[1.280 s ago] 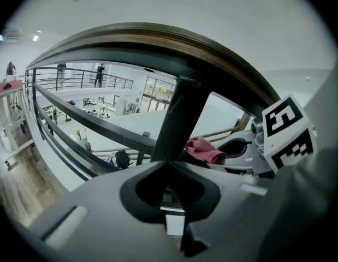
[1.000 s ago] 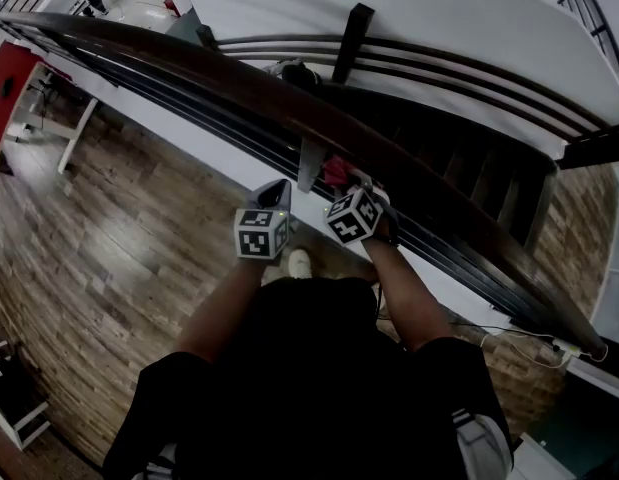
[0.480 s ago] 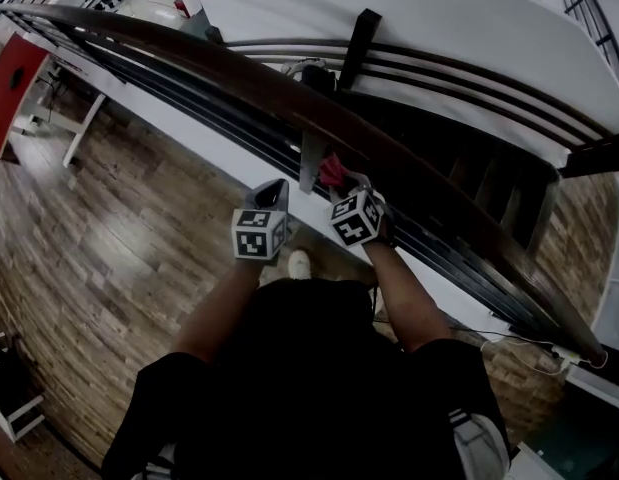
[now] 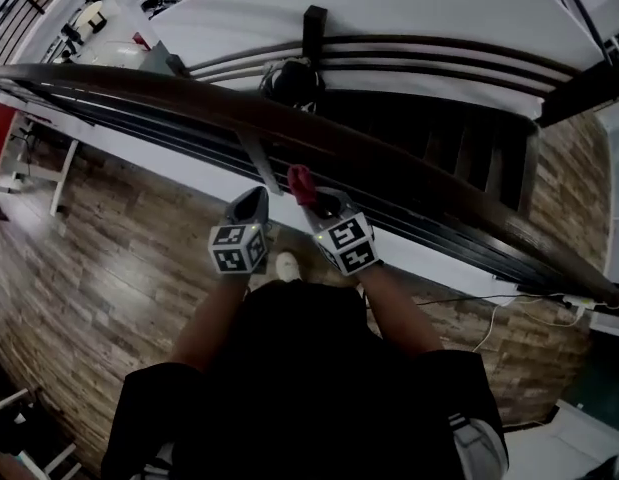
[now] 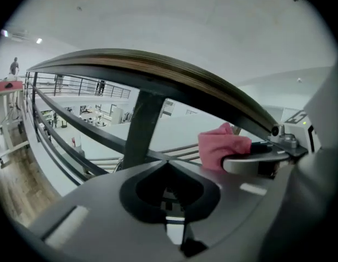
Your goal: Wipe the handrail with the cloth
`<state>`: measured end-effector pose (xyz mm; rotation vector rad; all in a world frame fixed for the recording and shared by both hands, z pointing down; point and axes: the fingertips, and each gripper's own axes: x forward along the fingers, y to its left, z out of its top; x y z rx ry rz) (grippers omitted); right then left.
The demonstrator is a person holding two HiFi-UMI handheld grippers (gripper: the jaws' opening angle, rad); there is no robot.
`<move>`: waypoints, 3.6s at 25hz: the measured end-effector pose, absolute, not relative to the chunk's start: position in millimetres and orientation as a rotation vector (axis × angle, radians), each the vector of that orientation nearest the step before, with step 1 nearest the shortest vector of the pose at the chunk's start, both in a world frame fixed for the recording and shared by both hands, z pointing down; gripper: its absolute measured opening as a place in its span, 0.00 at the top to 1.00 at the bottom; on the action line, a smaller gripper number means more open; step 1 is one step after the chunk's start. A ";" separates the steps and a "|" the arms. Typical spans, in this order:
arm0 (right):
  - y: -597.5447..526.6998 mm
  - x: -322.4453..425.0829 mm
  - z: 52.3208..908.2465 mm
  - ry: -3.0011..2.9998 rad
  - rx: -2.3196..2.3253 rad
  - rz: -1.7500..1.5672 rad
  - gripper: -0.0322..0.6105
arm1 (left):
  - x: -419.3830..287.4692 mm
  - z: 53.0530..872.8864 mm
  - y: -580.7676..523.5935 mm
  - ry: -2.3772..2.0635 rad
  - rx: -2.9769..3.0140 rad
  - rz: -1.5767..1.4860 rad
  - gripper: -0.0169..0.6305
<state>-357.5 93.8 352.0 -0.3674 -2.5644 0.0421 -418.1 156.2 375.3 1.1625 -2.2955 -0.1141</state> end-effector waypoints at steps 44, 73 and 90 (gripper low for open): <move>-130.4 136.1 245.9 -2.545 1.510 0.463 0.87 | 70.4 230.4 -163.1 -0.779 2.690 -0.095 0.97; -313.4 378.8 299.8 -2.618 1.103 0.426 0.87 | 282.3 276.4 -298.6 -1.329 2.511 0.018 0.97; -380.8 325.3 410.7 -2.560 1.203 0.423 0.87 | 245.5 367.0 -337.1 -1.354 2.571 0.058 0.97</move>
